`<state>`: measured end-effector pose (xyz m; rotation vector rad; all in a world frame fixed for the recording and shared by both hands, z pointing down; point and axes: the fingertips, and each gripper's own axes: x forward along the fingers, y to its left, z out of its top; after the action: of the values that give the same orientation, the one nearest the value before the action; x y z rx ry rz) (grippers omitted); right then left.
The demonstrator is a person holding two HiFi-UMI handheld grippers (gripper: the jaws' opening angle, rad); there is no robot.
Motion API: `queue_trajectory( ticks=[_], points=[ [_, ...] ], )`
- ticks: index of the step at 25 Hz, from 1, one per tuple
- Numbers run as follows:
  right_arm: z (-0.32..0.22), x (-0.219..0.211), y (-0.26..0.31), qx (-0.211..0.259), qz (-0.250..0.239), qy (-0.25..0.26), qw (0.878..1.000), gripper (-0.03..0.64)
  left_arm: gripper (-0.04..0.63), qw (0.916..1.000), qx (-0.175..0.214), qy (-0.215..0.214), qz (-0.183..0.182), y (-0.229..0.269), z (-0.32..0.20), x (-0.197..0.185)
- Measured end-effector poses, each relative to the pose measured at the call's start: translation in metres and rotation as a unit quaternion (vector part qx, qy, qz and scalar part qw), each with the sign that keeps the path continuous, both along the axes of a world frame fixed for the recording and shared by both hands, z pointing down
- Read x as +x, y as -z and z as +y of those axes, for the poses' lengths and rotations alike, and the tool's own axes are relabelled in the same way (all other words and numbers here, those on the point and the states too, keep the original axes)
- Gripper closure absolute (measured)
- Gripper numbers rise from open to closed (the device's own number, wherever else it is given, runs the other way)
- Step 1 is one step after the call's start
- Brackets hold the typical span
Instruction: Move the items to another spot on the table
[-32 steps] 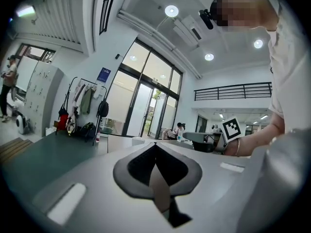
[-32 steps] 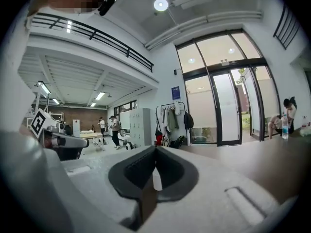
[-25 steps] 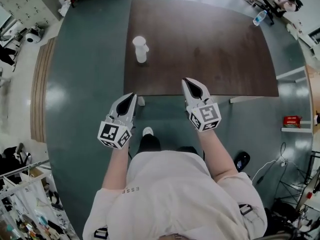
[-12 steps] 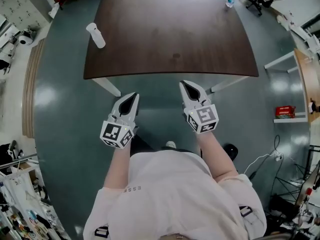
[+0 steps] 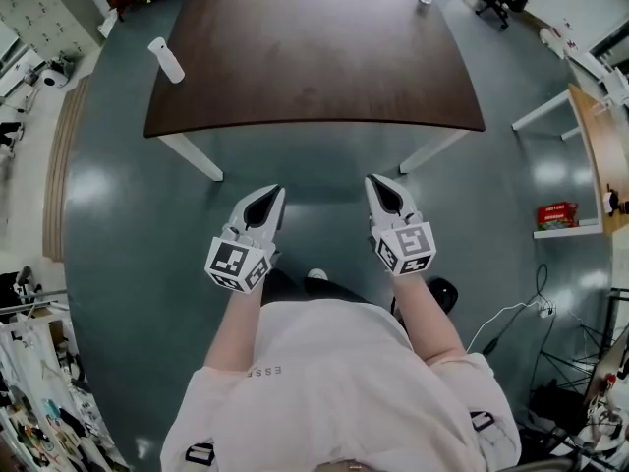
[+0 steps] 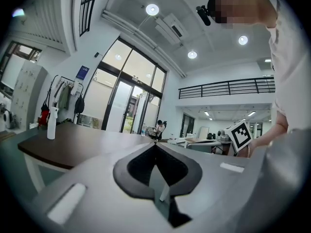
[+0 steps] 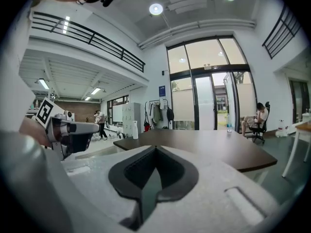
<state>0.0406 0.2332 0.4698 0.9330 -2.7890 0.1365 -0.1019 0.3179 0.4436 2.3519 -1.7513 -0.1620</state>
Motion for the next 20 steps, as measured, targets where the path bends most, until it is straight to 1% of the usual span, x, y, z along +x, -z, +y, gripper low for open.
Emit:
queue_trajectory(
  ticks=[5,7,12,20],
  points=[
    [0.025,0.028,-0.002,-0.005,0.000,0.006,1.000,0.629,0.580,1.0000,0.004,0.004,-0.004,0.008,0.020,0.034],
    [0.032,0.034,-0.003,-0.005,0.000,0.009,1.000,0.630,0.578,1.0000,0.006,0.004,-0.005,0.010,0.028,0.042],
    [0.045,0.035,-0.002,-0.002,-0.006,0.015,1.000,0.629,0.578,0.9999,0.004,0.008,-0.007,0.011,0.040,0.045],
    [0.048,0.042,0.004,0.013,-0.002,0.018,1.000,0.629,0.578,0.9999,0.005,0.009,-0.010,0.015,0.043,0.047]
  ],
)
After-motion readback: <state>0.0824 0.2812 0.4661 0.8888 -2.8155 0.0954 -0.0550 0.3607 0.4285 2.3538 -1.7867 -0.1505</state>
